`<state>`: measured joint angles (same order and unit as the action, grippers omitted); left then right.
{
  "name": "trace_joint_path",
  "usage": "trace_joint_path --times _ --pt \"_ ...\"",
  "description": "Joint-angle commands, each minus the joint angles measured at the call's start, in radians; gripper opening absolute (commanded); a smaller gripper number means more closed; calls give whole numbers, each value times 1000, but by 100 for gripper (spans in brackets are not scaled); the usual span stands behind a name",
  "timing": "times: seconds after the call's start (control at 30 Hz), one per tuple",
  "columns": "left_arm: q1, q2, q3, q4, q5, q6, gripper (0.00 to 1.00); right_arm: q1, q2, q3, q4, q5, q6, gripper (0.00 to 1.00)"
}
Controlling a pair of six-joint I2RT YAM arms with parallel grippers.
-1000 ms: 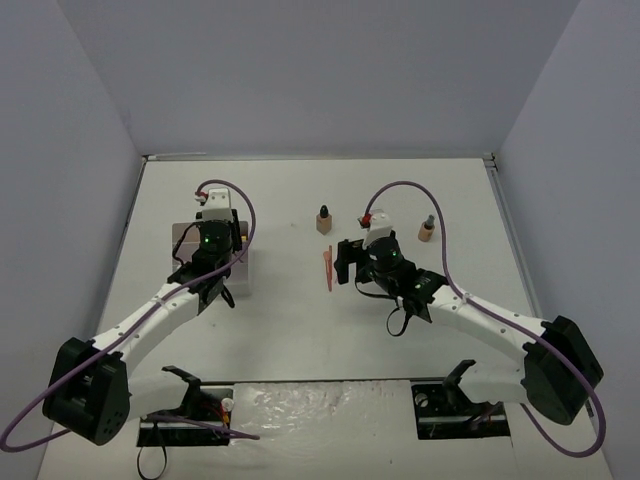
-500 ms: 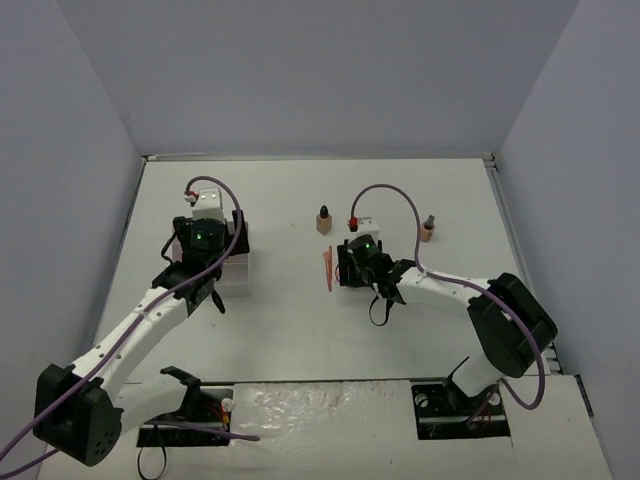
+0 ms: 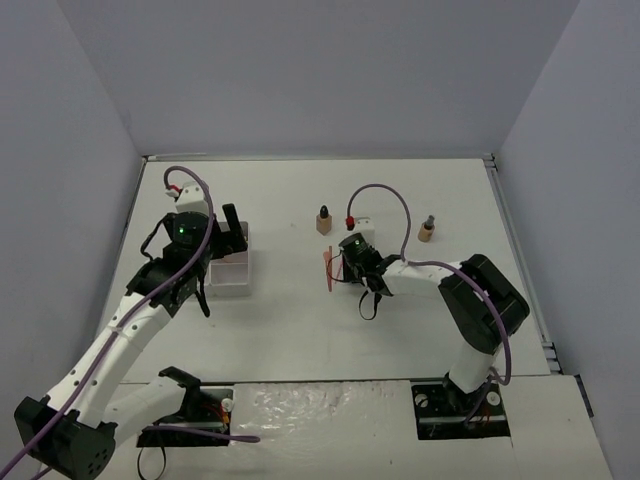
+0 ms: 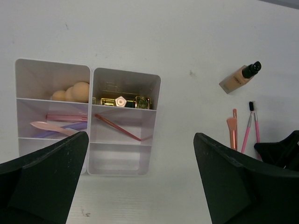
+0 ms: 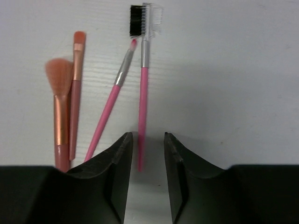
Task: Organize the makeup
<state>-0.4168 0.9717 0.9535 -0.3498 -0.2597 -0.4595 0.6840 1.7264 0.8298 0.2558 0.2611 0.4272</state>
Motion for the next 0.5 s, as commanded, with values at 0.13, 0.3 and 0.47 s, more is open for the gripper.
trace_joint_path --times 0.13,0.3,0.47 --pt "6 60 91 7 208 -91 94 -118 -50 -78 -27 62 28 9" --pt "-9 103 122 41 318 -149 94 -127 -122 -104 -25 35 -36 0" --pt "-43 151 149 89 414 -233 94 -121 -292 -159 32 -56 -108 0"
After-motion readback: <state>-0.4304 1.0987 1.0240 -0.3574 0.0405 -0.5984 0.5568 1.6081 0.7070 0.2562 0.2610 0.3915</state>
